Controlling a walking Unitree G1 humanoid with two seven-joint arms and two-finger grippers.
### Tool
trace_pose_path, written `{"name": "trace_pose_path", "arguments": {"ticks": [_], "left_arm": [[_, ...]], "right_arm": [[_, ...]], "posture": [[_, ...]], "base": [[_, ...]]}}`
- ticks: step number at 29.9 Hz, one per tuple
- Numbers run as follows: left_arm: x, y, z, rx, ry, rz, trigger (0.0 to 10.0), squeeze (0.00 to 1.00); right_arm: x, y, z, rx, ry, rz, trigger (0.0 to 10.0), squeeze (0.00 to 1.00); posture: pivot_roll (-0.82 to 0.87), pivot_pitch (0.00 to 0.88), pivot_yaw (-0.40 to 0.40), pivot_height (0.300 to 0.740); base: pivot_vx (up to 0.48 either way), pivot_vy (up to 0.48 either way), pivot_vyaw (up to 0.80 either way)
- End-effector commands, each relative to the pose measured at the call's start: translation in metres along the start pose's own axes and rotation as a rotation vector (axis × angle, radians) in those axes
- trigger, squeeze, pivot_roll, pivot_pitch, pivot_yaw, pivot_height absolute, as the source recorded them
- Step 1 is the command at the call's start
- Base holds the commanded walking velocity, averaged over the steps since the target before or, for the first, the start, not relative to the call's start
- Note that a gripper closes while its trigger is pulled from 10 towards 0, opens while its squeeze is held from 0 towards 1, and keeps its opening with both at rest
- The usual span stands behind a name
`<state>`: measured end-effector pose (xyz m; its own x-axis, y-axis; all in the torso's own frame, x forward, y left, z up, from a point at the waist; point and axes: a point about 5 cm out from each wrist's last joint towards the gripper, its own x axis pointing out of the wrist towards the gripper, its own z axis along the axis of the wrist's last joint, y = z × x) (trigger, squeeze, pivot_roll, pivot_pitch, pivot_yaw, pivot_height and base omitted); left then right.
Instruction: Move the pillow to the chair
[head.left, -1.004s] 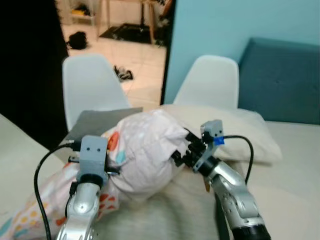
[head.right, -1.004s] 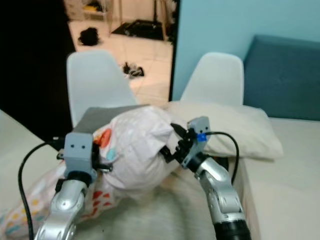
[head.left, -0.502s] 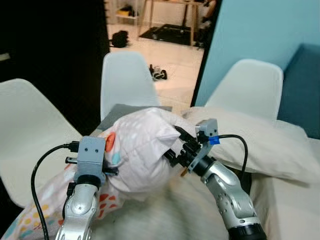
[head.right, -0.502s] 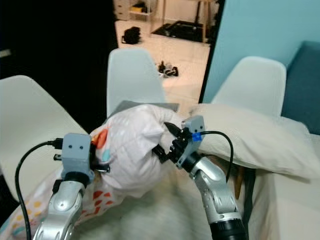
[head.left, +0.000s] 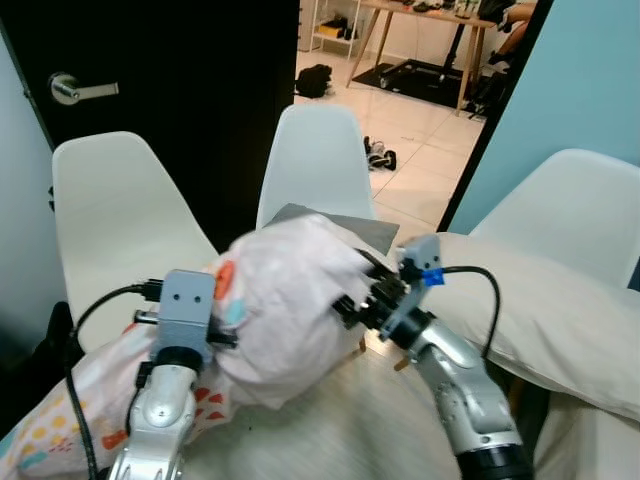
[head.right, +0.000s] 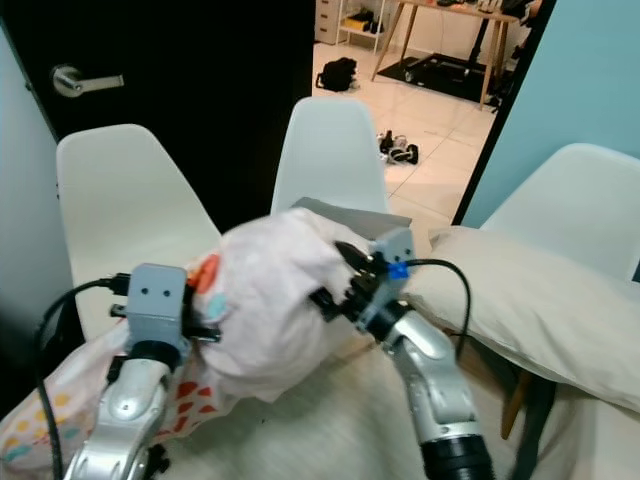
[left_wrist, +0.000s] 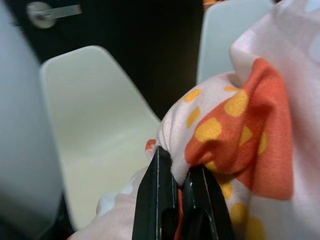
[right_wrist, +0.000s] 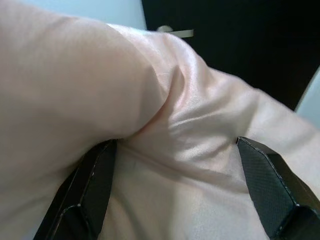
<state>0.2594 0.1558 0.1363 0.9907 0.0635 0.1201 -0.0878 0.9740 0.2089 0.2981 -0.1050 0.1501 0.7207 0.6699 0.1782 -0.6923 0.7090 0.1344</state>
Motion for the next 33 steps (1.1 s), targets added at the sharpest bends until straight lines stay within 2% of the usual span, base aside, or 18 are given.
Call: {"name": "trace_pose_path", "arguments": {"ticks": [1,7,13,17,24,33], "left_arm": [[0.002,-0.008,0.019,0.005,-0.1,-0.043,10.0,0.0],[0.001,-0.01,0.02,0.025,-0.107,-0.05,10.0,0.0],[0.003,-0.007,0.023,0.034,-0.119,-0.042,10.0,0.0],[0.005,-0.005,0.024,0.042,-0.125,-0.036,10.0,0.0],[0.006,-0.005,0.026,0.051,-0.133,-0.038,10.0,0.0],[0.007,-0.005,0.029,0.058,-0.148,-0.05,10.0,0.0]], "right_arm": [[0.001,0.0,-0.003,0.018,0.018,-0.005,10.0,0.0],[0.002,0.0,-0.002,0.042,0.008,0.003,10.0,0.0],[0.002,0.003,0.002,0.019,-0.01,0.028,10.0,0.0],[0.006,0.01,0.006,-0.011,-0.021,0.058,10.0,0.0],[0.008,0.011,0.008,0.009,-0.034,0.054,10.0,0.0],[0.009,0.007,0.008,0.034,-0.043,0.016,10.0,0.0]], "posture": [[0.1,0.0,-0.067,0.74],[0.1,0.0,-0.071,0.74],[0.11,0.0,-0.072,0.74],[0.11,0.0,-0.071,0.74],[0.11,0.0,-0.069,0.74],[0.11,0.0,-0.068,0.74]], "base": [[0.0,0.0,0.73],[0.223,0.0,0.12],[0.314,0.0,0.0],[0.339,0.0,0.75],[0.346,0.0,0.75],[0.344,0.0,0.0]]}}
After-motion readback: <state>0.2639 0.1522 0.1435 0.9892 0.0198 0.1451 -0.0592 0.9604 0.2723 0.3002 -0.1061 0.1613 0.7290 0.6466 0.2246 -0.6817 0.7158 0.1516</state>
